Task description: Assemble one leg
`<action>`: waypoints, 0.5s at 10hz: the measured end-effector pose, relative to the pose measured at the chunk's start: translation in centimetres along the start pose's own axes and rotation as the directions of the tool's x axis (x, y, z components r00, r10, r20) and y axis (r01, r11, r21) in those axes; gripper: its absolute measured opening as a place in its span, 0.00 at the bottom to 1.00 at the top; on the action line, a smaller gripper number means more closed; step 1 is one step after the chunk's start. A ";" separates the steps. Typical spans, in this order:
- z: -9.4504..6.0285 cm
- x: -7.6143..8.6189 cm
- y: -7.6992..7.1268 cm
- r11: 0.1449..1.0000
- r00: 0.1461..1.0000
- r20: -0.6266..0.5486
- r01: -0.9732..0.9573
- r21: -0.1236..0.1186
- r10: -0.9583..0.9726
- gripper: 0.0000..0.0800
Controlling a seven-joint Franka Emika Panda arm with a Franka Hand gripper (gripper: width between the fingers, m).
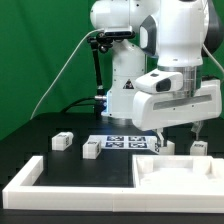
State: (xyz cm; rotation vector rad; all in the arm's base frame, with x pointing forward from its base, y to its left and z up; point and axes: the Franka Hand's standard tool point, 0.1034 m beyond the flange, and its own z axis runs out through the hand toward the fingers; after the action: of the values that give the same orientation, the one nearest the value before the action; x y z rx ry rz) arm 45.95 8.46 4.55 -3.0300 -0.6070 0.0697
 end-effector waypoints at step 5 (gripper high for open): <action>0.8 -1.3 -2.7 0.781 0.782 -0.007 -0.622 0.048 0.623 0.81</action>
Offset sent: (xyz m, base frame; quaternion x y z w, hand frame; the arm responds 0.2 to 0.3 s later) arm -0.0485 0.0010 -0.0106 0.0350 0.0302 0.4808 0.8756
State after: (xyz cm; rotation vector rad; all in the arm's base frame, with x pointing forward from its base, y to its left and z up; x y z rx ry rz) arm 43.69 10.44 3.98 -3.0317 0.4255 0.0695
